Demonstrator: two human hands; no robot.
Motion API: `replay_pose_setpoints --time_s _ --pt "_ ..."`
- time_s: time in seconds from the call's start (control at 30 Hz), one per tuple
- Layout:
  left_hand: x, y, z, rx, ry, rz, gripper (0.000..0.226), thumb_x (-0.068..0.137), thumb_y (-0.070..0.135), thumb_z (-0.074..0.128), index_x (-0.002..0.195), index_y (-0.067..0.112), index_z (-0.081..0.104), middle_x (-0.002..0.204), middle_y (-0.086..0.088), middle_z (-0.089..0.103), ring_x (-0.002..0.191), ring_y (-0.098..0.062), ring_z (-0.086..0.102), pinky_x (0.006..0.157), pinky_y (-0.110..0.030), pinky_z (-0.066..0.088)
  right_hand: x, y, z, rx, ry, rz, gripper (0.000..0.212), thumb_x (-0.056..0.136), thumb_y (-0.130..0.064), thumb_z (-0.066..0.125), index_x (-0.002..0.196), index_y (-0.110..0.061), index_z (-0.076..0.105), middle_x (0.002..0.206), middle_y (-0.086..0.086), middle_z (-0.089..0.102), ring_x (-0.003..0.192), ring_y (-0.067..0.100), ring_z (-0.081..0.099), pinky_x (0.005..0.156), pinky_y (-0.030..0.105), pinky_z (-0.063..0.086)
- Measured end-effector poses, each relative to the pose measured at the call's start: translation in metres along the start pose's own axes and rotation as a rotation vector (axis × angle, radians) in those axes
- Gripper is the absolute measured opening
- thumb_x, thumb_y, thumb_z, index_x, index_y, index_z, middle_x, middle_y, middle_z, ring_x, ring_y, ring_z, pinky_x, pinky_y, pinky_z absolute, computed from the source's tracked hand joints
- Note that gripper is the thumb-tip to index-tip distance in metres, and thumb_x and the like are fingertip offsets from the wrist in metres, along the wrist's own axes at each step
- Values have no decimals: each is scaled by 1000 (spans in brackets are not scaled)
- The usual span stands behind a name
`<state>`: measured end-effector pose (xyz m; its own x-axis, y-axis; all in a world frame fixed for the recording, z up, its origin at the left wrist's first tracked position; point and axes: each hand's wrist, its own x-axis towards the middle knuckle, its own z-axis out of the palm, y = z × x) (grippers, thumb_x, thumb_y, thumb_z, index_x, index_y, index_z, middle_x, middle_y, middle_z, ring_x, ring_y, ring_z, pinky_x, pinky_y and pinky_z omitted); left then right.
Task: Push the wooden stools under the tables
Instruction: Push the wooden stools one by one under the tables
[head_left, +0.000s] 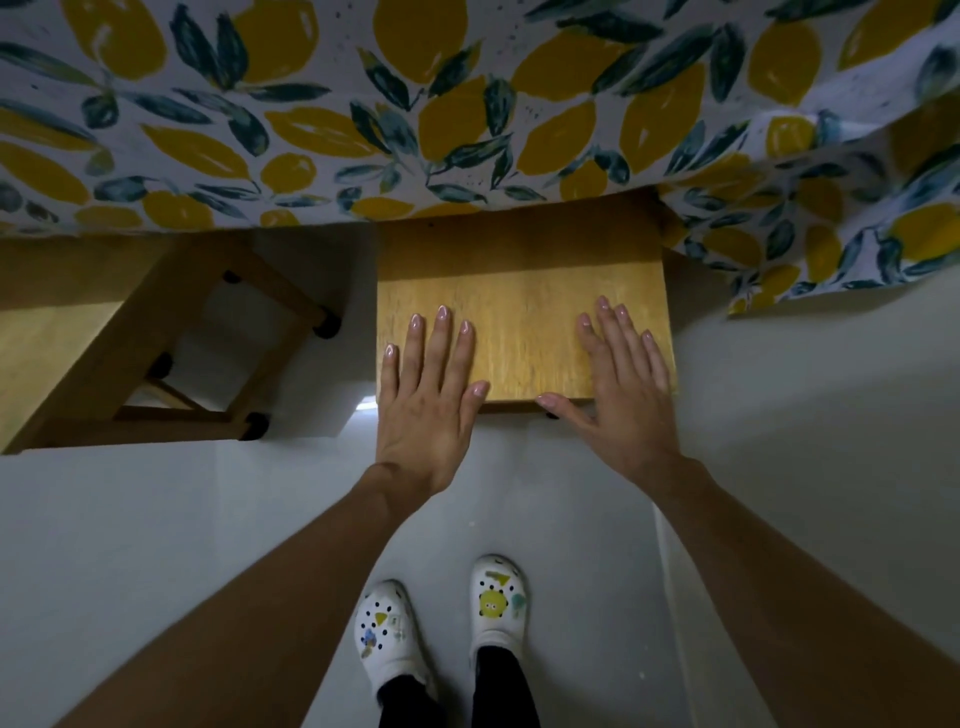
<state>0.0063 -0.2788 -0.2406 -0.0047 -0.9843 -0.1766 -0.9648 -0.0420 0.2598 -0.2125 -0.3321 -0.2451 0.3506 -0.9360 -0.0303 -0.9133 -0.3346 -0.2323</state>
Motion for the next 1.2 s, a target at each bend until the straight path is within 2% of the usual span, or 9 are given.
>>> replay_pose_setpoints --time_s 0.23,0.37,0.43,0.5,0.6,0.83,0.93,1.1,1.2 --pt "3 -2 -6 -76 -45 45 59 100 44 13 150 21 -10 158 -2 -21 144 -19 -23 118 -40 -12 4 4 -4 22 -39 -9 93 85 -75 36 153 -14 20 163 5 9 150 18 0 121 43 5" --pt "-3 -22 -20 -252 -89 110 62 97 47 7 150 18 -6 158 1 -18 144 -12 -22 120 -35 -8 6 -6 -10 77 -76 35 94 83 -78 29 153 -16 18 164 3 4 150 14 -5 121 43 -1" --pt "-11 -37 -27 -305 -41 82 60 99 44 10 151 16 -2 159 1 -14 145 -10 -19 120 -33 -8 6 -22 -13 102 -67 91 96 82 -79 28 153 -15 19 163 5 4 150 17 -5 120 44 -3" --pt "-22 -58 -32 -331 39 -26 57 102 39 15 151 15 1 159 1 -11 145 -10 -19 118 -29 -12 5 -49 -12 113 -24 106 94 83 -76 31 151 -11 24 163 9 6 150 20 -2 121 46 -2" --pt "-43 -106 -43 -342 123 -186 56 102 35 19 151 12 5 160 -2 -6 146 -10 -16 119 -29 -9 5 -108 -3 154 -1 27 90 85 -71 35 150 -8 26 162 11 10 150 21 2 121 46 1" --pt "-87 -269 -103 -174 267 -243 51 103 28 21 150 8 17 160 -5 6 147 -12 -7 120 -29 -5 26 -293 39 225 -6 -154 88 86 -67 43 151 -11 24 163 7 9 150 19 3 122 40 -1" --pt "-104 -344 -125 -161 255 -285 52 102 29 21 150 9 16 160 -5 6 147 -14 -6 121 -34 -1 45 -380 63 248 3 -178 92 83 -68 46 151 -10 25 162 9 11 150 21 4 122 45 2" --pt "-105 -450 -142 -31 163 -227 57 100 39 21 150 11 20 160 -8 11 148 -22 -1 119 -37 -1 76 -510 104 259 82 -198 90 80 -64 54 147 -6 34 158 14 24 149 26 14 121 48 9" --pt "-86 -495 -148 8 110 -165 64 98 45 14 145 4 29 153 -17 29 143 -33 19 119 -41 4 95 -560 125 169 81 -192 94 78 -63 55 148 -6 31 158 15 24 148 27 16 121 49 7"
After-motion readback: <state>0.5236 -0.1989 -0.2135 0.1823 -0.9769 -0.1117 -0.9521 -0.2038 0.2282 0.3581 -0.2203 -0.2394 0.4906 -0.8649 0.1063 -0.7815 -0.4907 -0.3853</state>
